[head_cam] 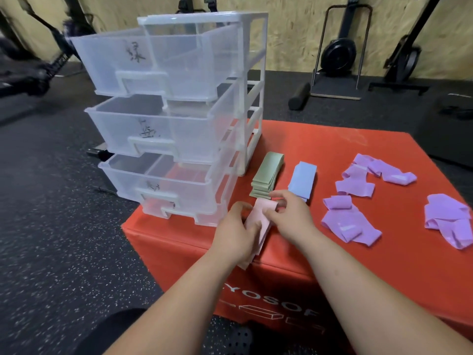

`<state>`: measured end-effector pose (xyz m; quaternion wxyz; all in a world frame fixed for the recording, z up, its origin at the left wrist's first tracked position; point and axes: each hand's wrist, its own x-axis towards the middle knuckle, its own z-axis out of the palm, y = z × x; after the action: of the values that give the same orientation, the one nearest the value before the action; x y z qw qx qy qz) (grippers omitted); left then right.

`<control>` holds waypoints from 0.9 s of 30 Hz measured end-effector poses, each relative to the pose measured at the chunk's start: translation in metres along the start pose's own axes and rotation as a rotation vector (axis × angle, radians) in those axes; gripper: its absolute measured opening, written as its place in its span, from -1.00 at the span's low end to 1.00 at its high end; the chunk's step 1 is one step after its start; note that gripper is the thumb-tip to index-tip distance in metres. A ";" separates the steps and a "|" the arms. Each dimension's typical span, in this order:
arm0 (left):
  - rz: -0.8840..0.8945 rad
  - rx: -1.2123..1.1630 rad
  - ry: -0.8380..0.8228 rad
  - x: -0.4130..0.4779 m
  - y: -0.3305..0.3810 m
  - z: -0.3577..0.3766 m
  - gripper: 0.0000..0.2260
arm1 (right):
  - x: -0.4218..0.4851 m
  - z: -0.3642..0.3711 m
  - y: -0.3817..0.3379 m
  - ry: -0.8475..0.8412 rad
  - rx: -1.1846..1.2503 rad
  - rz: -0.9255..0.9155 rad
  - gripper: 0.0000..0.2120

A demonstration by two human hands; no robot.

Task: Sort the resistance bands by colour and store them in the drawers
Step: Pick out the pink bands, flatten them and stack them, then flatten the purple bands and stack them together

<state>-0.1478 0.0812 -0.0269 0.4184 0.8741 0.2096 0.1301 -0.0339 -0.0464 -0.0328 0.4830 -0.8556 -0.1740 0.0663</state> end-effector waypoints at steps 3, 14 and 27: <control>0.038 0.029 0.023 0.002 0.000 0.004 -0.67 | 0.003 0.005 0.000 0.006 -0.108 -0.080 -0.61; 0.168 0.444 0.037 -0.001 0.013 0.011 -0.71 | -0.005 0.003 0.015 0.062 -0.450 -0.261 -0.82; 0.244 0.400 0.070 -0.021 0.035 0.012 -0.65 | -0.046 -0.072 0.025 -0.085 -0.507 -0.242 -0.68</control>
<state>-0.1519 0.0434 -0.0082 0.2106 0.9535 0.1383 0.1657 -0.0501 -0.1329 -0.0186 0.2504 -0.9185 -0.3059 -0.0016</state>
